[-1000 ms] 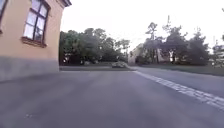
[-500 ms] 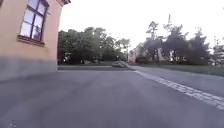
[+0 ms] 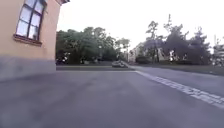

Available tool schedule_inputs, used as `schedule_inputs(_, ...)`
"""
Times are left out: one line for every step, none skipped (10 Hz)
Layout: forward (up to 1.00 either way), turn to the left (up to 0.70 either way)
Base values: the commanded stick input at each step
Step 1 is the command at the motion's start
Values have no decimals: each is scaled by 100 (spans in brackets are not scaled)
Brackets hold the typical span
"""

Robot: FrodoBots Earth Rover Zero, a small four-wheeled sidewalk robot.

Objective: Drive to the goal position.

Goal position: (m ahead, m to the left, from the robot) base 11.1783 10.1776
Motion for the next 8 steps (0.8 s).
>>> schedule_inputs(50,0)
schedule_inputs(50,0)
schedule_inputs(50,0)
schedule_inputs(50,0)
schedule_inputs(50,0)
schedule_inputs(50,0)
schedule_inputs(50,0)
schedule_inputs(50,0)
